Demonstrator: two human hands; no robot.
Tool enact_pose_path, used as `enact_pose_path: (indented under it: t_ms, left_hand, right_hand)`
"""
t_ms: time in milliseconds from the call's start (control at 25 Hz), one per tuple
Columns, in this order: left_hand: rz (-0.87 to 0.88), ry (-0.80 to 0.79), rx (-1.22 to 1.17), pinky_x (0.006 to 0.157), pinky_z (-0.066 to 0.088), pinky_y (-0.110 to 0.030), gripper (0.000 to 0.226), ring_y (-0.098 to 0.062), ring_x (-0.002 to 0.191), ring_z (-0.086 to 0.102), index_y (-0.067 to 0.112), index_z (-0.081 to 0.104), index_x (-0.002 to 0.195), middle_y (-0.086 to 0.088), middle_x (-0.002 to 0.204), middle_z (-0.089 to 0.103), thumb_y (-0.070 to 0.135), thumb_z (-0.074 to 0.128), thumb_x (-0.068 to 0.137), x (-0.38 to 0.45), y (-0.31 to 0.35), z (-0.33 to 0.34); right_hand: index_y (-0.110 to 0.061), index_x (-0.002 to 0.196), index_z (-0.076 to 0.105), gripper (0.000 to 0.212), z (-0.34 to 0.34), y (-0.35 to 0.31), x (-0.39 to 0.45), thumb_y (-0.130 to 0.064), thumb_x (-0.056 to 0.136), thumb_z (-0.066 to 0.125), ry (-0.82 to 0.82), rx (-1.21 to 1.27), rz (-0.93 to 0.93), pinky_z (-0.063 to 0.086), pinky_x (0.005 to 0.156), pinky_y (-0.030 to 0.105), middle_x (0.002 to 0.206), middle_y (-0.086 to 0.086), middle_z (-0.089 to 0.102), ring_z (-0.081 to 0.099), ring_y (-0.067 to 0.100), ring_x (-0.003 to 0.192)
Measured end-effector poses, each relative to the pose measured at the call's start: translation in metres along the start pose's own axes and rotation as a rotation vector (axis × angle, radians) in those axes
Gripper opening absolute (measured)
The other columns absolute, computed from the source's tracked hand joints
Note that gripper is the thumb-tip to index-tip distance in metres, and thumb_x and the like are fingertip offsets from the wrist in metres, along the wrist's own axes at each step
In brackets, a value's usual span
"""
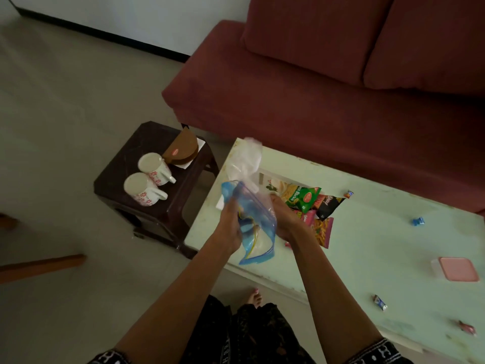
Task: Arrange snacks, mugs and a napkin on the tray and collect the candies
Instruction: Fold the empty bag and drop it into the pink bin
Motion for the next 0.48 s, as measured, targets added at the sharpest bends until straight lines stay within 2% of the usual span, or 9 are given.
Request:
enact_pose_path:
  t_ms: [80,160,200,240,320,360,440,480]
  left_hand:
    - [-0.011,0.053,0.028,0.081,0.048,-0.035,0.044,-0.017,0.087,0.057,0.009,0.049,0.116,-0.011,0.113,0.053,0.045,0.036,0.094,-0.013,-0.004,-0.004]
    - [-0.004,0.107,-0.031,0.077,0.051,-0.038,0.036,-0.021,0.087,0.058,0.007,0.054,0.113,-0.011,0.103,0.058,0.036,0.047,0.092,-0.024,-0.017,-0.013]
    - [0.002,0.122,-0.063,0.074,0.053,-0.04,0.03,-0.024,0.088,0.06,0.008,0.057,0.108,-0.012,0.098,0.061,0.032,0.053,0.089,-0.034,-0.023,-0.017]
    - [0.007,0.125,-0.069,0.076,0.053,-0.043,0.027,-0.028,0.09,0.062,0.008,0.058,0.106,-0.014,0.096,0.062,0.027,0.056,0.088,-0.045,-0.028,-0.021]
    - [0.024,0.084,-0.038,0.085,0.051,-0.049,0.026,-0.035,0.096,0.062,0.005,0.057,0.108,-0.017,0.098,0.064,0.021,0.055,0.088,-0.059,-0.044,-0.03]
    - [0.042,0.079,-0.033,0.09,0.05,-0.05,0.028,-0.035,0.097,0.061,0.003,0.056,0.111,-0.017,0.101,0.063,0.019,0.055,0.088,-0.067,-0.054,-0.035]
    - [0.082,0.1,-0.068,0.089,0.052,-0.043,0.025,-0.03,0.091,0.062,-0.001,0.054,0.109,-0.017,0.095,0.063,0.016,0.051,0.09,-0.08,-0.073,-0.046]
    - [0.087,0.08,-0.101,0.079,0.054,-0.036,0.019,-0.025,0.08,0.063,0.0,0.054,0.1,-0.014,0.084,0.063,0.015,0.046,0.092,-0.09,-0.079,-0.047]
  right_hand:
    - [-0.015,0.074,0.066,0.023,0.009,0.004,-0.014,0.0,0.088,0.055,0.026,-0.109,-0.052,0.053,0.057,0.025,0.062,0.001,0.068,0.064,0.014,0.058]
    - [-0.012,0.075,0.067,0.016,0.014,0.017,-0.032,0.0,0.083,0.06,0.158,-0.128,-0.076,0.05,0.063,0.03,0.074,0.008,0.065,0.06,0.02,0.067]
    - [-0.011,0.083,0.064,0.012,0.015,0.023,-0.043,0.0,0.081,0.063,0.219,-0.104,-0.068,0.05,0.064,0.032,0.081,0.008,0.063,0.058,0.022,0.073]
    - [-0.012,0.096,0.058,0.024,0.016,0.03,-0.054,-0.001,0.077,0.067,0.259,-0.073,-0.046,0.051,0.064,0.034,0.091,0.007,0.061,0.057,0.023,0.08]
    - [-0.023,0.122,0.041,0.062,0.014,0.045,-0.077,-0.002,0.072,0.072,0.181,0.031,0.01,0.055,0.07,0.042,0.111,0.003,0.057,0.059,0.023,0.093]
    - [-0.031,0.127,0.037,0.07,0.015,0.051,-0.091,0.001,0.074,0.07,0.103,0.053,0.01,0.056,0.072,0.046,0.115,0.001,0.058,0.06,0.022,0.092]
    - [-0.034,0.126,0.046,0.062,0.017,0.06,-0.12,0.008,0.081,0.059,-0.033,0.045,-0.032,0.058,0.071,0.047,0.111,0.0,0.059,0.058,0.017,0.08]
    - [-0.032,0.121,0.054,0.054,0.018,0.063,-0.133,0.006,0.084,0.054,-0.081,0.036,-0.049,0.057,0.072,0.047,0.11,-0.001,0.059,0.057,0.015,0.079]
Point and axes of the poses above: each hand's wrist, its own x-axis towards the middle knuckle, its own z-axis out of the palm, y = z × x, the point moved 3 cm from there along x, towards the middle knuckle
